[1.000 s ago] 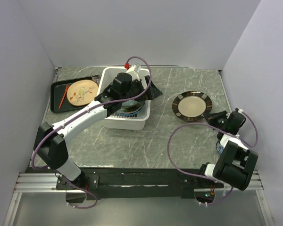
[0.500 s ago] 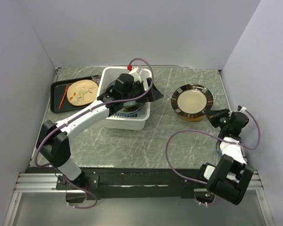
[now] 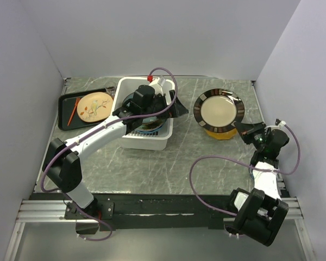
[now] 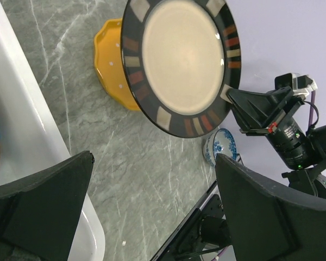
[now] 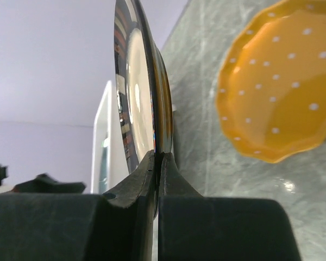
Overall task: Place the plates into the plastic bin on the countertop
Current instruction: Pick up the plate from the corner of the board.
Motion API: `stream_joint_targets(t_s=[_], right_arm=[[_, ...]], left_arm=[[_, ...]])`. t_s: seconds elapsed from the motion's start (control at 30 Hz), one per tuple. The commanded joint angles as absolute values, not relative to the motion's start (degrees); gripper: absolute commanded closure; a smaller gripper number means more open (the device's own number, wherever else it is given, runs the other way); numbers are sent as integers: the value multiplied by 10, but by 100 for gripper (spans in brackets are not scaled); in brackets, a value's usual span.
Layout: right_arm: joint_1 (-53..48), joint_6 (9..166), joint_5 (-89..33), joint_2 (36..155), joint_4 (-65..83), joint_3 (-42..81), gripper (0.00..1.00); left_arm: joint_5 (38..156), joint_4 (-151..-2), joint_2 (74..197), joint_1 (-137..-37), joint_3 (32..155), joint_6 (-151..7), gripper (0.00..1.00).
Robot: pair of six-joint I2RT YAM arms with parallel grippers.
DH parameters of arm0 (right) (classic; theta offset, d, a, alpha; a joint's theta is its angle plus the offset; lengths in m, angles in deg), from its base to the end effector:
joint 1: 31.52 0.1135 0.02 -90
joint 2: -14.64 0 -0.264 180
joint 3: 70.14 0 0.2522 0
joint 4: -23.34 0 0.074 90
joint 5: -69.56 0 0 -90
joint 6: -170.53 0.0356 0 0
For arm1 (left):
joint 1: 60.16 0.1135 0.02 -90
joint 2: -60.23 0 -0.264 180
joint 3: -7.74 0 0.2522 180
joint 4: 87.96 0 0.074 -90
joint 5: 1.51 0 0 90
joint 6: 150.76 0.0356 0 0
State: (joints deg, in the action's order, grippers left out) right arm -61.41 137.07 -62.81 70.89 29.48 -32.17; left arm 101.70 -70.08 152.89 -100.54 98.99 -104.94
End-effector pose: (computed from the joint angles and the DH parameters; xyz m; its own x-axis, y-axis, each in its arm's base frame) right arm 0.1948 -0.0843 0.2328 -0.2699 0.8661 -0.4208 0.0402 0.4468 0.8938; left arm 0.2895 -0.2569 0.3351 -0.7345 -0.2660 -0.6243 0.3948 0.5808 -0.7119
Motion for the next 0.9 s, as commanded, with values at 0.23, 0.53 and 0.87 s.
stream_joint_targets(t_s=[0.23, 0.53, 0.87], right_arm=[[-608, 1426, -707, 654, 391, -254, 100], [-564, 1419, -716, 647, 369, -225, 100], [-465, 1377, -682, 650, 308, -173, 100]], left_arm=[[1024, -729, 1536, -1006, 1012, -1046, 1], [1021, -734, 1538, -1006, 1010, -1049, 2], [1014, -735, 1538, -1006, 1008, -1051, 2]])
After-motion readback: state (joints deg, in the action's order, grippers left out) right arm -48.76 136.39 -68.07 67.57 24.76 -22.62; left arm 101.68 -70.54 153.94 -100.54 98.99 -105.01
